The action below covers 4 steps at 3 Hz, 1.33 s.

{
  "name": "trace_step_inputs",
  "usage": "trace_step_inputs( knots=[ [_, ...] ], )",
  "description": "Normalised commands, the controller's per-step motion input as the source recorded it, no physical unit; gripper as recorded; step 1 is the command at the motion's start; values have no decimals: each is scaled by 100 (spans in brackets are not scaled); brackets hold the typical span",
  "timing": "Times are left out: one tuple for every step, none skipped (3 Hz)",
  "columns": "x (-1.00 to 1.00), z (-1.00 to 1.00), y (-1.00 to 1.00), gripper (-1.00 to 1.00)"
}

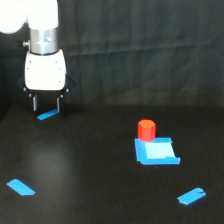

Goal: Pick up the red object from the table

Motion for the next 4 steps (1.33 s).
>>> trace_step_inputs(
  knots=[
    [4,1,-3,99],
    [24,-16,9,100],
    [76,-13,1,96],
    [74,-7,-4,98]
  ],
)
